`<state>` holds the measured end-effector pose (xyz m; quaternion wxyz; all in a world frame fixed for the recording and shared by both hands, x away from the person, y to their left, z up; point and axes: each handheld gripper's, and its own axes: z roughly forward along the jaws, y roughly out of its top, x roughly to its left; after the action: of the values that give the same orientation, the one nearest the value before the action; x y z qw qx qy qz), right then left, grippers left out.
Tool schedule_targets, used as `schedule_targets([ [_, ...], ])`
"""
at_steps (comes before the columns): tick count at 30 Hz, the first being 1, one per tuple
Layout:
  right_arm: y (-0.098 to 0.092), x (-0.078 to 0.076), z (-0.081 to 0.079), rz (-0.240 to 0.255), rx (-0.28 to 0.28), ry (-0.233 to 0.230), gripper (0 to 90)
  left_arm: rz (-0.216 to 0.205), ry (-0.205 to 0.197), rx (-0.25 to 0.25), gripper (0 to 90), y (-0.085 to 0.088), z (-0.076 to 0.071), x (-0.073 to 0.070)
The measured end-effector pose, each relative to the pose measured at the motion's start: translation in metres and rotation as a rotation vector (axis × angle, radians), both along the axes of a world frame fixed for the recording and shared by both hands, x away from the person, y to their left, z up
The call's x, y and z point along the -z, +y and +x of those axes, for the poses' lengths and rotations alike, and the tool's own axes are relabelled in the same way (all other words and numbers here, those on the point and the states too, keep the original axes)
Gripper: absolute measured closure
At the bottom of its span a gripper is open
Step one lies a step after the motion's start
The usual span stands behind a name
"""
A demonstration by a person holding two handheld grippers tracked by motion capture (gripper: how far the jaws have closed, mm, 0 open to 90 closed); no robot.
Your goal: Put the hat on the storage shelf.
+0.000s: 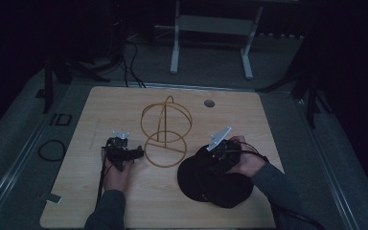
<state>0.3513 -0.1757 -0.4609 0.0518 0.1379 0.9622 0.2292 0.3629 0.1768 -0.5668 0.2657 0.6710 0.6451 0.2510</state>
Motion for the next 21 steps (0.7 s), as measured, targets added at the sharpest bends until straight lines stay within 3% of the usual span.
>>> schedule_targets([
  [4, 0.003, 0.001, -0.001, -0.017, -0.019, 0.004, 18.8, 0.0, 0.0, 0.0, 0.7, 0.0, 0.0, 0.0],
  [7, 0.009, 0.005, 0.0, -0.085, -0.035, -0.002, 19.5, 0.0, 0.0, 0.0, 0.7, 0.0, 0.0, 0.0],
  [10, 0.01, 0.007, 0.0, -0.11, -0.036, -0.012, 22.4, 0.0, 0.0, 0.0, 0.7, 0.0, 0.0, 0.0],
  [11, 0.011, 0.009, 0.0, -0.129, -0.04, -0.006, 27.9, 0.0, 0.0, 0.0, 0.7, 0.0, 0.0, 0.0],
  [12, 0.011, 0.009, 0.0, -0.129, -0.04, -0.006, 27.9, 0.0, 0.0, 0.0, 0.7, 0.0, 0.0, 0.0],
  [21, 0.013, 0.008, -0.001, -0.195, -0.081, 0.013, 69.2, 0.0, 0.0, 0.0, 0.7, 0.0, 0.0, 0.0],
])
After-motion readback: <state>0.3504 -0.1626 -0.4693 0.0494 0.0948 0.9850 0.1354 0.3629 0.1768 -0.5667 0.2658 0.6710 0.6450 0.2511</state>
